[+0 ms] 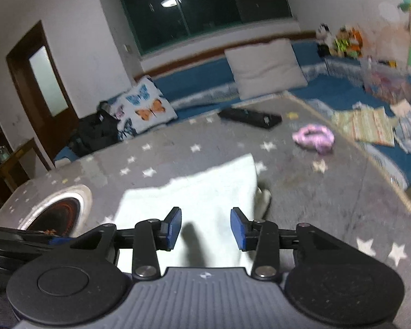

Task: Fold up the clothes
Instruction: 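Open both grippers and release the folded bundle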

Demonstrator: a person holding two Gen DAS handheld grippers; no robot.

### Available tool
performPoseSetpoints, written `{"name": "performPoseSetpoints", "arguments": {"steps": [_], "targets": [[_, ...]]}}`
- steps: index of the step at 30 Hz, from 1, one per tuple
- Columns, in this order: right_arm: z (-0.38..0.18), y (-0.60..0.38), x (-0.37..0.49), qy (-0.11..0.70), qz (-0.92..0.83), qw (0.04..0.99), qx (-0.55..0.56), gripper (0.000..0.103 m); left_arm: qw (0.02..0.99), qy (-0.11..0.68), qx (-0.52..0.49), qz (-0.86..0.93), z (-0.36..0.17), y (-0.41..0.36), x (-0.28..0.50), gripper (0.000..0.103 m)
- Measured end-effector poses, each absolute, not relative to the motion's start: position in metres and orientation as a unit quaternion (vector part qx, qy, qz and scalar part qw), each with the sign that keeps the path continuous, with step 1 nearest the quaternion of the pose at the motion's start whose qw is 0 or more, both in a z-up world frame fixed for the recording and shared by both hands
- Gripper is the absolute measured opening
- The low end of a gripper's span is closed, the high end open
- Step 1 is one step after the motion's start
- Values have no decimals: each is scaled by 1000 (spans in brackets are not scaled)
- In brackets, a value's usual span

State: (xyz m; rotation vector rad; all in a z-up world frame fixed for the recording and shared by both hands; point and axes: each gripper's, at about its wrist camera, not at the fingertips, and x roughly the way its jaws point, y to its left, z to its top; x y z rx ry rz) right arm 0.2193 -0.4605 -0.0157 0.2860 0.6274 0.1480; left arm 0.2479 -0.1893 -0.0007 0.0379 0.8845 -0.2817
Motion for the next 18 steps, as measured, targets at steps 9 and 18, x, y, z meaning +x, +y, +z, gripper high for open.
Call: {"name": "performPoseSetpoints", "arguments": {"steps": [9,18], "targets": [[-12,-461,225,306,73,940,134,40,902,412,9,-131,11,-186,260,71],[-12,-450,256,312,77,939,125,41,905,409,24,-117,1,-186,287,71]]}}
